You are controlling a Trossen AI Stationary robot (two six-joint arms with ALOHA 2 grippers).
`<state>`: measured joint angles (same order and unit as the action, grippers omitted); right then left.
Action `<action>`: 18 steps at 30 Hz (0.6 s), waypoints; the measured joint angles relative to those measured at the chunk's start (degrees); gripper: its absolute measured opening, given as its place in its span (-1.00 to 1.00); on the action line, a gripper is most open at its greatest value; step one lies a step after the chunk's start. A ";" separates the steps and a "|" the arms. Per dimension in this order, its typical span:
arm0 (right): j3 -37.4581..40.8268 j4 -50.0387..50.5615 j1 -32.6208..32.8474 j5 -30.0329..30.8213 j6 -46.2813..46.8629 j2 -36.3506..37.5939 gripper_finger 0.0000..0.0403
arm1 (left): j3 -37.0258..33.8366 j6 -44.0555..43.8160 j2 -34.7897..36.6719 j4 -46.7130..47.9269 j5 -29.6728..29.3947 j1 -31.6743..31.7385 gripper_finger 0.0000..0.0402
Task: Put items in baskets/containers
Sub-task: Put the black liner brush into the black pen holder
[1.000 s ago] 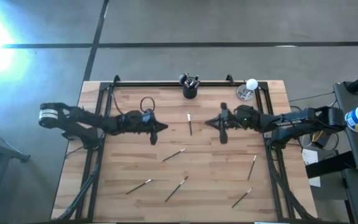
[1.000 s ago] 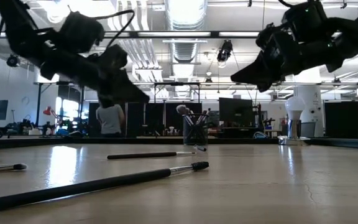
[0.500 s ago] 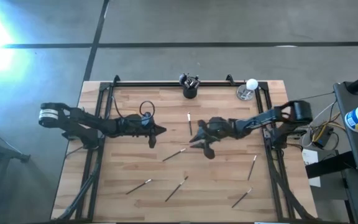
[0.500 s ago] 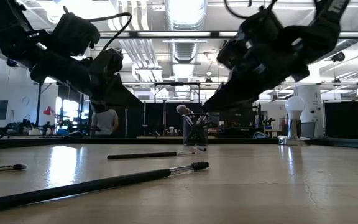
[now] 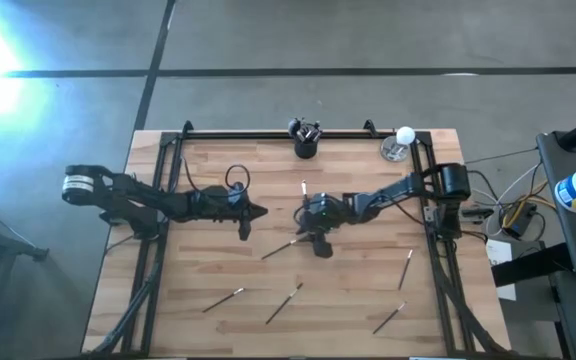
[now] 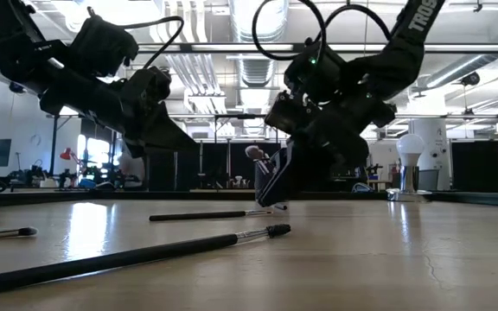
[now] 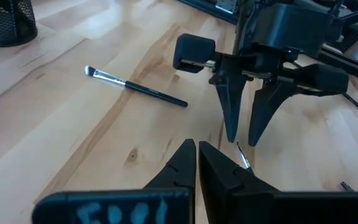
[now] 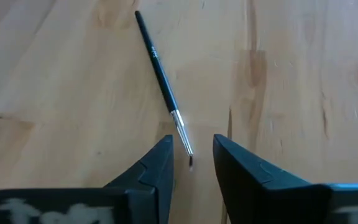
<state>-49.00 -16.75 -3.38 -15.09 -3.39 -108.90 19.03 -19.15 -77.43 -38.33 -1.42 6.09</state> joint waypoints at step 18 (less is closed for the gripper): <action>-3.34 0.94 -0.07 -0.05 -1.38 -4.91 -0.93 | 2.44 -6.03 -0.04 5.62 2.51 0.01 -0.88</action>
<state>-52.34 -15.82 -3.44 -15.14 -4.77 -113.81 21.47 -25.18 -77.47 -32.71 1.08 6.10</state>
